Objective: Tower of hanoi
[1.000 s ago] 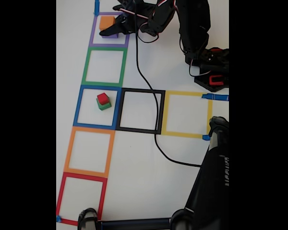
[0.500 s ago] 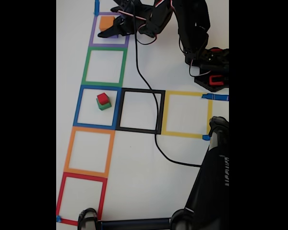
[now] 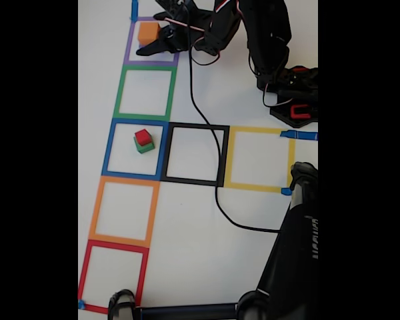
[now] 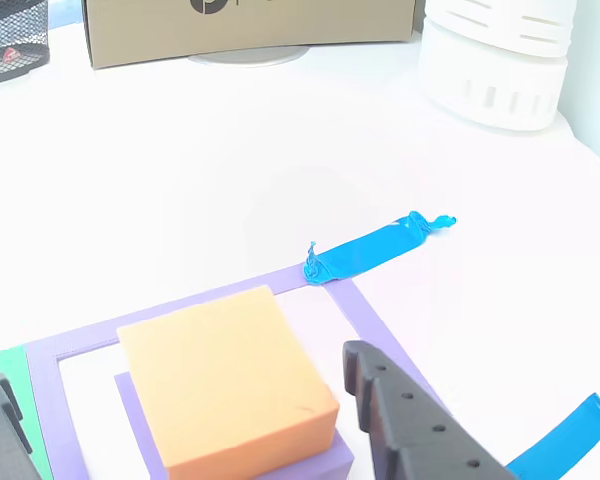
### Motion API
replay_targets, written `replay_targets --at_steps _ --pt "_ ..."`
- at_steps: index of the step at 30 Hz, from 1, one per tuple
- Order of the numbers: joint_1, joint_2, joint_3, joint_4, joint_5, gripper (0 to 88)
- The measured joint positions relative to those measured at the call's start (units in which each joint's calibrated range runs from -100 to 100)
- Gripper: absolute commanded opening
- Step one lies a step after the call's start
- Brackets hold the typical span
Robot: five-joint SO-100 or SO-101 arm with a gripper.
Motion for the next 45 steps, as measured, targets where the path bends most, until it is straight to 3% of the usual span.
replay_targets --at_steps 12,45 --pt "0.0 3.38 0.0 -3.31 0.0 35.9" --pt "-1.4 3.88 0.0 -3.63 0.0 12.4"
